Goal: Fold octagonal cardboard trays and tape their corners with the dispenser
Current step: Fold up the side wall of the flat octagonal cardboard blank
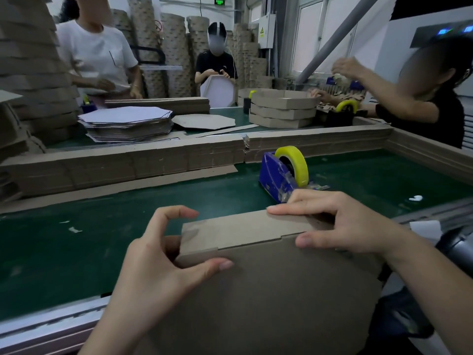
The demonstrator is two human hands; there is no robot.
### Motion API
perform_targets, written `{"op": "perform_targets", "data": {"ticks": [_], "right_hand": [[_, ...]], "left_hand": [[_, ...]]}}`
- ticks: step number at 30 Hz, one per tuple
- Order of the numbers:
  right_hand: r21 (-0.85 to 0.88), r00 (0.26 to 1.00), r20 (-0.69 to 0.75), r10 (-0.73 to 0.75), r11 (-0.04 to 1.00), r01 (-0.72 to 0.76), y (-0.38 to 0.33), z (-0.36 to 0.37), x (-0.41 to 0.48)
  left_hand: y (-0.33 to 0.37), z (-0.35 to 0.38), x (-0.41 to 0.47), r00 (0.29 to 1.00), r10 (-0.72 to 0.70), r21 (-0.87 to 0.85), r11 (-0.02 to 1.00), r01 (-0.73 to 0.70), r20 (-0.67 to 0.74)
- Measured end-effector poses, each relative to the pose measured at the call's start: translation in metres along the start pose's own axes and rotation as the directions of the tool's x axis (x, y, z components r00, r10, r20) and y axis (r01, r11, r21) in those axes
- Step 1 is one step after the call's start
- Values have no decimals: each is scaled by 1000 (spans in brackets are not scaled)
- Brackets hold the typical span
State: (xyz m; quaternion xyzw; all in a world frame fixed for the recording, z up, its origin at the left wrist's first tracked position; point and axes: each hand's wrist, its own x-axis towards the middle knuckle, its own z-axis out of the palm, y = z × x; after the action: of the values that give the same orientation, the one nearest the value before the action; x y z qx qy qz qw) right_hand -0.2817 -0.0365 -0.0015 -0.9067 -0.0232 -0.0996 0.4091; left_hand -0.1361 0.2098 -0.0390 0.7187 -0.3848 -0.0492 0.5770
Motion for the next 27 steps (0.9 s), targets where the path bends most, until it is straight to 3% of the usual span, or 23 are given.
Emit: {"op": "perform_targets", "data": {"ticks": [5, 8, 11, 13, 15, 18, 21, 22, 24, 26, 27], "right_hand": [[10, 998, -48, -49, 999, 49, 5, -3, -15], [14, 997, -48, -60, 998, 61, 8, -5, -19], [29, 996, -53, -75, 997, 77, 11, -4, -23], [40, 996, -52, -70, 997, 72, 12, -2, -25], [55, 996, -64, -63, 996, 67, 15, -1, -27], [64, 995, -95, -33, 997, 39, 21, 1, -30], [35, 999, -38, 0, 999, 1, 23, -3, -34], [52, 996, -85, -1, 999, 6, 26, -7, -33], [138, 919, -384, 89, 990, -39, 38, -17, -23], [142, 702, -656, 278, 959, -247, 57, -33, -4], [123, 629, -687, 365, 911, -395, 65, -39, 5]], "left_hand": [[2, 7, -4, 987, 143, 136, 979, -153, 74], [8, 4, -3, 948, 272, 404, 858, -316, 166], [23, 6, 4, 840, 371, 438, 727, -528, 397], [35, 11, 11, 781, 350, 477, 641, -602, 517], [44, 19, 17, 771, 277, 505, 621, -599, 574], [46, 30, 18, 764, 251, 530, 593, -607, 594], [44, 32, 17, 767, 258, 561, 553, -616, 588], [43, 32, 17, 769, 260, 565, 550, -615, 584], [43, 32, 16, 774, 264, 574, 543, -613, 576], [43, 33, 14, 779, 265, 574, 550, -606, 568], [42, 34, 14, 785, 267, 571, 562, -599, 559]]}}
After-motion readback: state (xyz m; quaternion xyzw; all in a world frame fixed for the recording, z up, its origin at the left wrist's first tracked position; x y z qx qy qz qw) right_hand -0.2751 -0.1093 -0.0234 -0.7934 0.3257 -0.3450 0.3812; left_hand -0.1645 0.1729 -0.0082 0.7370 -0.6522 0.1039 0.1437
